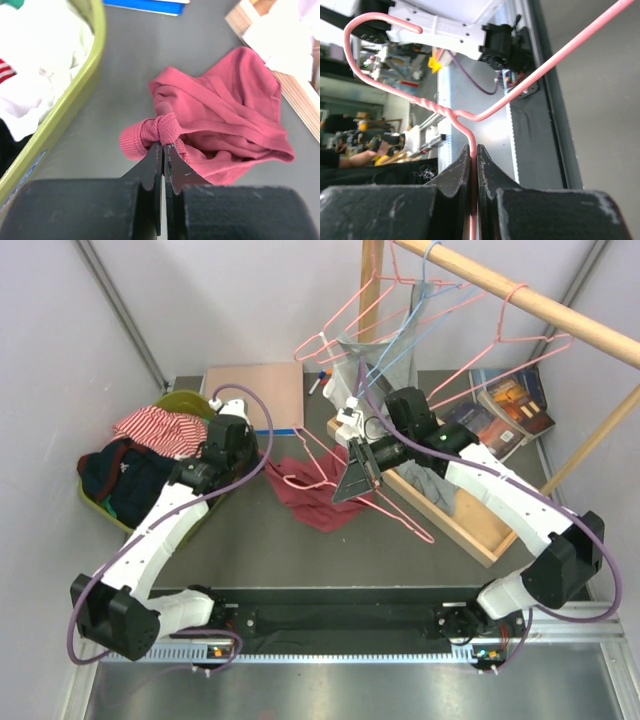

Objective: Place the tank top on the hanger

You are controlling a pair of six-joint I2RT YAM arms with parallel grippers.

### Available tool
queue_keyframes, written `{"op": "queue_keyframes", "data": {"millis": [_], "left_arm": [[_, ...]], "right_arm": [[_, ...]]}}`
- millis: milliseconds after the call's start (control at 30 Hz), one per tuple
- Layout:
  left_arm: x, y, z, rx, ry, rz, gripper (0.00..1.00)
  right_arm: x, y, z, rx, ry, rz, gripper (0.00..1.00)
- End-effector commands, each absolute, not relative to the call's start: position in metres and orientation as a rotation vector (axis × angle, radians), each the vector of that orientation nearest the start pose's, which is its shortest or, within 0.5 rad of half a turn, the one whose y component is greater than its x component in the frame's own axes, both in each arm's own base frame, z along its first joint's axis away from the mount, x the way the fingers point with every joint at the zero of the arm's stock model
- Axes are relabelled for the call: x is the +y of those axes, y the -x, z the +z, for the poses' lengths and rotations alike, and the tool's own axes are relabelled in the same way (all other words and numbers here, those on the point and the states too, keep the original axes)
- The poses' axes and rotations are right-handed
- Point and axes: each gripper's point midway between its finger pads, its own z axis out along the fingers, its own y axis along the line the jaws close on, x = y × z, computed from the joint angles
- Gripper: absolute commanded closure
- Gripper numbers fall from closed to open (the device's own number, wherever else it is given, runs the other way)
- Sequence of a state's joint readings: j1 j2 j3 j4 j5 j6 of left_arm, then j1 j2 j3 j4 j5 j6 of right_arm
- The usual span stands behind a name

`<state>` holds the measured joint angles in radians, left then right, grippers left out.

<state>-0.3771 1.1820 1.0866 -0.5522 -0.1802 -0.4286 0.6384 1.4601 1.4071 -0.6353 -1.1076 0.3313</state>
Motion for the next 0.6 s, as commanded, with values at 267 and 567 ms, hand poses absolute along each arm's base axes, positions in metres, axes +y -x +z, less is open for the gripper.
{"op": "queue_keyframes", "data": {"millis": [267, 567], "left_arm": [[-0.139, -0.337, 0.317, 1.921, -0.04, -0.433, 1.0], [-0.138, -0.348, 0.33, 1.894, -0.077, -0.382, 1.0]], "right_arm": [[0.336, -0.152, 0.339, 1.911, 0.991, 2.076, 1.0], [0.337, -0.134, 0.357, 1.838, 0.981, 2.183, 1.0]]}}
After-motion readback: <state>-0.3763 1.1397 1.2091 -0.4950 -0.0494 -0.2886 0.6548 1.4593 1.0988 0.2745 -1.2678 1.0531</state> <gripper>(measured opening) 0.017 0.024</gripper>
